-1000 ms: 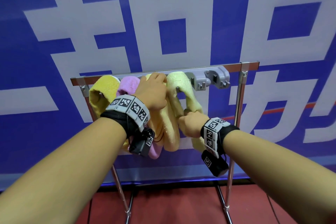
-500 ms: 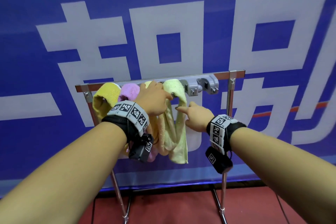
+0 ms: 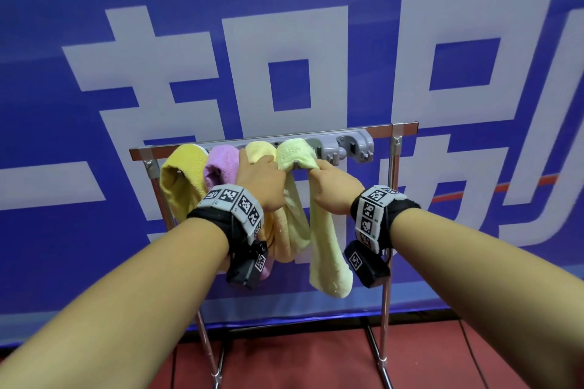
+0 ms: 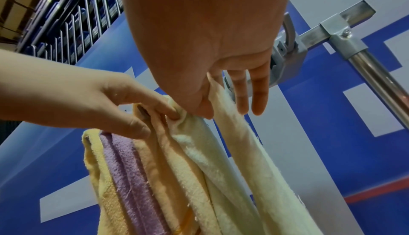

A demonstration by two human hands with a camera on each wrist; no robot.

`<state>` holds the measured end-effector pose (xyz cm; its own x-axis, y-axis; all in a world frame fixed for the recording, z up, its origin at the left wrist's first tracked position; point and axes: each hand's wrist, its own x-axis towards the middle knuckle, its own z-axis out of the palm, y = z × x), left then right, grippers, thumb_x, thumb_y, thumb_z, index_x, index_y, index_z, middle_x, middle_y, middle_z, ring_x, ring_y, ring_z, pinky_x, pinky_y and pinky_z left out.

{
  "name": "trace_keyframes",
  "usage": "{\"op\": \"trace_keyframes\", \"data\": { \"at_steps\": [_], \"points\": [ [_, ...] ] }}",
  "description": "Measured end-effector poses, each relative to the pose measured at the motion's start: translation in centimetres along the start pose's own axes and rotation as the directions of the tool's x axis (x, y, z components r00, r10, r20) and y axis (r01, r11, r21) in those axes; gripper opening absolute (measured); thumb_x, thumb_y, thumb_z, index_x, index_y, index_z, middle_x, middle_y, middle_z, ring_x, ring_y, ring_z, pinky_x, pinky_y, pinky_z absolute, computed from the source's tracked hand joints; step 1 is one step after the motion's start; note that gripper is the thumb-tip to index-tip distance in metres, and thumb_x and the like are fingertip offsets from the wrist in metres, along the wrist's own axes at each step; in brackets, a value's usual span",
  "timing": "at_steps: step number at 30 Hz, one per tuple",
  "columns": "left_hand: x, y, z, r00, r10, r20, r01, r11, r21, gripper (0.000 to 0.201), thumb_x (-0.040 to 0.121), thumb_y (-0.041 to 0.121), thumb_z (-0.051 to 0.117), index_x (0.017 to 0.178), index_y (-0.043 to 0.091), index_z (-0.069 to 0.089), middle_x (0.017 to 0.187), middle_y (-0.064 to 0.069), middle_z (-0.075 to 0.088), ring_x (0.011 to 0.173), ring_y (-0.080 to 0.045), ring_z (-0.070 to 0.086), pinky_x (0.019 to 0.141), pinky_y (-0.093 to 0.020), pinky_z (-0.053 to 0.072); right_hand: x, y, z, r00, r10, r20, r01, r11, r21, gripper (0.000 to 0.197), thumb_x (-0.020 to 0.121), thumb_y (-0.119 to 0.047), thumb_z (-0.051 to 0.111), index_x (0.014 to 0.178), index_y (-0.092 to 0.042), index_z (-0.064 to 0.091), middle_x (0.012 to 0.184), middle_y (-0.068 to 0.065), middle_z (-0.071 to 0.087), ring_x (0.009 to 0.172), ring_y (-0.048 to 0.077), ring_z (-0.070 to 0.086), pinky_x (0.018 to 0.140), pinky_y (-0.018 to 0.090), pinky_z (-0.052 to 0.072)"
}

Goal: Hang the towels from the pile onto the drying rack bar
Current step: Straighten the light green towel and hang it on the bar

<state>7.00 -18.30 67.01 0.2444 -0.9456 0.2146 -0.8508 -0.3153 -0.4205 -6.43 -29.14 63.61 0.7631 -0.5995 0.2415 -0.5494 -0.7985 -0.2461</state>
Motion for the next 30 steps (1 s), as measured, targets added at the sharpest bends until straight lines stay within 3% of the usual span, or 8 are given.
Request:
{"op": "trace_keyframes", "data": {
  "at_steps": [2, 4, 6, 9, 14, 17, 24, 30],
  "points": [
    [-0.7, 0.1, 0.2, 1.0, 0.004, -0.018, -0.004, 1.0, -0.029, 0.039, 0.085, 0.028, 0.049, 0.122, 0.026, 0.06, 0.114, 0.002, 0.056, 0.125, -0.019, 0.04, 0.109, -0.064, 0.016, -0.7, 0.0, -0.3, 0.999, 0.003, 0.051, -0.004, 1.0, 0.012, 0.041, 0.088, -0.009, 0.048, 0.129, -0.014, 0.052, 0.138, 0.005, 0.039, 0.107, 0.028, 0.056, 0.075, 0.034, 0.046],
    [-1.6, 0.2, 0.4, 0.998, 0.01, -0.062, -0.015, 0.997, -0.075, 0.033, 0.087, 0.028, 0.049, 0.116, 0.027, 0.065, 0.119, 0.002, 0.055, 0.125, -0.02, 0.041, 0.112, -0.059, 0.017, -1.8, -0.1, -0.5, 0.997, 0.004, 0.082, -0.005, 1.0, 0.015, 0.051, 0.09, -0.011, 0.048, 0.14, -0.018, 0.047, 0.139, 0.006, 0.04, 0.114, 0.028, 0.055, 0.084, 0.034, 0.048],
    [-2.8, 0.5, 0.4, 0.995, 0.02, -0.098, -0.031, 0.994, -0.109, 0.032, 0.087, 0.027, 0.05, 0.112, 0.029, 0.068, 0.12, 0.003, 0.055, 0.123, -0.021, 0.042, 0.11, -0.053, 0.022, -3.1, -0.3, -0.6, 0.995, 0.016, 0.098, -0.018, 1.0, 0.014, 0.055, 0.091, -0.014, 0.049, 0.145, -0.021, 0.041, 0.141, 0.007, 0.039, 0.117, 0.028, 0.054, 0.082, 0.032, 0.046],
    [-4.8, 1.8, 0.6, 0.991, -0.013, -0.134, -0.015, 0.98, -0.2, 0.029, 0.088, 0.029, 0.05, 0.111, 0.029, 0.069, 0.122, 0.002, 0.055, 0.123, -0.024, 0.041, 0.106, -0.05, 0.028, -5.2, -0.5, -0.3, 0.991, 0.043, 0.127, -0.045, 0.999, 0.016, 0.058, 0.09, -0.016, 0.05, 0.147, -0.023, 0.039, 0.141, 0.008, 0.04, 0.117, 0.029, 0.054, 0.087, 0.04, 0.052],
    [-8.1, 4.5, 2.0, 0.998, -0.055, -0.037, 0.04, 0.945, -0.324, 0.028, 0.086, 0.026, 0.05, 0.108, 0.028, 0.068, 0.121, 0.0, 0.053, 0.119, -0.025, 0.041, 0.097, -0.048, 0.032, -9.1, -0.7, 1.4, 0.984, 0.069, 0.161, -0.077, 0.996, 0.04, 0.06, 0.089, -0.015, 0.051, 0.147, -0.022, 0.039, 0.14, 0.01, 0.044, 0.124, 0.029, 0.049, 0.099, 0.042, 0.047],
    [-10.0, 6.0, 4.1, 0.997, -0.07, 0.034, 0.078, 0.911, -0.404, 0.026, 0.087, 0.028, 0.049, 0.105, 0.029, 0.068, 0.117, 0.001, 0.055, 0.118, -0.026, 0.043, 0.097, -0.048, 0.033, -11.5, -0.6, 3.5, 0.977, 0.091, 0.193, -0.104, 0.993, 0.054, 0.06, 0.088, -0.013, 0.051, 0.147, -0.02, 0.041, 0.135, 0.014, 0.047, 0.123, 0.032, 0.049, 0.099, 0.037, 0.044],
    [-14.3, 11.7, 14.4, 0.977, -0.064, 0.206, 0.162, 0.847, -0.507, 0.031, 0.086, 0.024, 0.056, 0.115, 0.027, 0.065, 0.125, -0.002, 0.053, 0.123, -0.028, 0.043, 0.099, -0.048, 0.036, -16.4, 1.1, 14.8, 0.941, 0.13, 0.311, -0.174, 0.978, 0.118, 0.059, 0.087, -0.011, 0.055, 0.145, -0.016, 0.044, 0.135, 0.015, 0.049, 0.123, 0.032, 0.049, 0.094, 0.032, 0.041],
    [-18.0, 17.7, 26.1, 0.904, -0.001, 0.427, 0.265, 0.786, -0.558, 0.028, 0.087, 0.026, 0.059, 0.115, 0.03, 0.065, 0.128, 0.0, 0.053, 0.125, -0.027, 0.043, 0.103, -0.049, 0.035, -20.7, 4.4, 27.5, 0.845, 0.202, 0.495, -0.285, 0.954, 0.097, 0.06, 0.083, -0.014, 0.059, 0.142, -0.016, 0.047, 0.139, 0.016, 0.051, 0.128, 0.03, 0.049, 0.106, 0.033, 0.039]
  ]
}}
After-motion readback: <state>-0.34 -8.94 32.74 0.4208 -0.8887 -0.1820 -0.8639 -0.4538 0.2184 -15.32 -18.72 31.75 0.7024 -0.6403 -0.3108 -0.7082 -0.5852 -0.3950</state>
